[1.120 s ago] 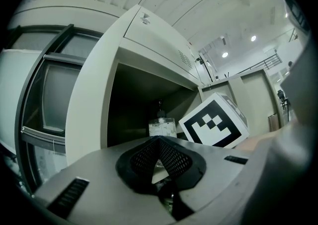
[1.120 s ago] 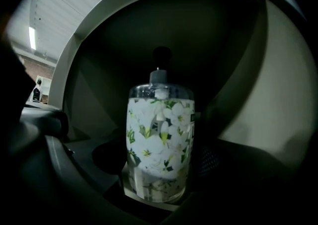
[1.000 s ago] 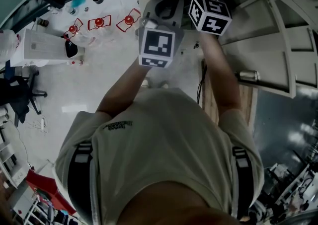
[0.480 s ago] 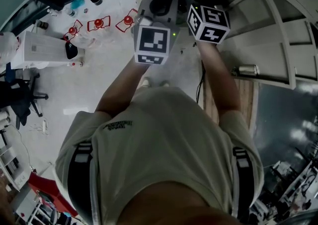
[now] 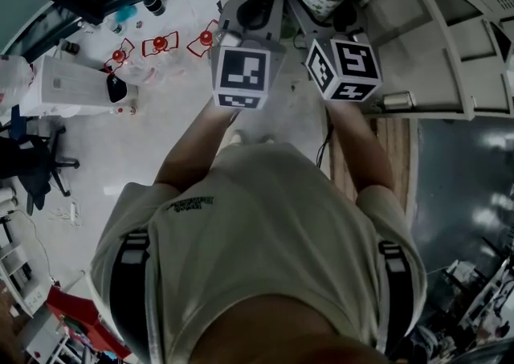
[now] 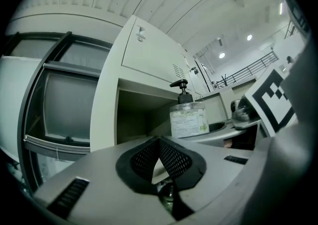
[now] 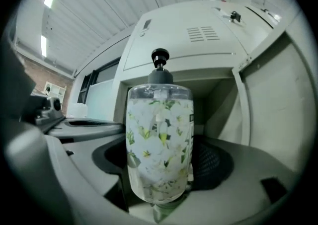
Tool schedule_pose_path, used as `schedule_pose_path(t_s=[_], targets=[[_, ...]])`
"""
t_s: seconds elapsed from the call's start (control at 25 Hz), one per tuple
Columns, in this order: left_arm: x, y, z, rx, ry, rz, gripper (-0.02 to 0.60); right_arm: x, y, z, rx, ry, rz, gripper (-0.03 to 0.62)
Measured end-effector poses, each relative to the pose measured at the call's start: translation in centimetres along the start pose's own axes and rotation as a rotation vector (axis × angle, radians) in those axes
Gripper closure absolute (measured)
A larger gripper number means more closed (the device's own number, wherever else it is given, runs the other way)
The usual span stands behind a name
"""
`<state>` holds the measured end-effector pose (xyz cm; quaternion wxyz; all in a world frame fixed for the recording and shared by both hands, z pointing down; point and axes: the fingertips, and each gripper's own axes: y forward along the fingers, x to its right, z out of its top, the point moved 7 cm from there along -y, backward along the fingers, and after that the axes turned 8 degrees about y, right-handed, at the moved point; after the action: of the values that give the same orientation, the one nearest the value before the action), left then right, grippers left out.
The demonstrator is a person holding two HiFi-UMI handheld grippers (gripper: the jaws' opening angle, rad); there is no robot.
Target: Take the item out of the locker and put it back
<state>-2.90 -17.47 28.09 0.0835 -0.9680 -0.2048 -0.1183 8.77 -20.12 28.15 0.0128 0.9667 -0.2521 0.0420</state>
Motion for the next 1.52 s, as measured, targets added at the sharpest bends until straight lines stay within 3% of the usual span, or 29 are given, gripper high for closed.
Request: schedule_pose_path(t_s=[0.52, 0.84, 1.16, 1.52], targets=[[-1.2, -4.5, 5.8, 0.109, 0.098, 0.033, 0.568, -3.1, -7.3, 5.1, 0.094, -0.022, 0.106, 0.233], [-0.9, -6.4, 4.2, 0.063, 0.013, 0.009, 0.568, -3.8, -10.2, 4.3, 0.111, -0.037, 0.117, 0.233], [0.2, -7.1, 2.6, 0.008, 0.017, -0.021, 0.568, -3.7, -10.5, 2.3, 0.068, 0.004, 0.134, 0.233], [0.2, -6.7, 2.7, 0.019, 0.04, -0.029, 0.566, -3.7, -10.5, 2.3, 0.062, 0.008, 0.138, 0.233]])
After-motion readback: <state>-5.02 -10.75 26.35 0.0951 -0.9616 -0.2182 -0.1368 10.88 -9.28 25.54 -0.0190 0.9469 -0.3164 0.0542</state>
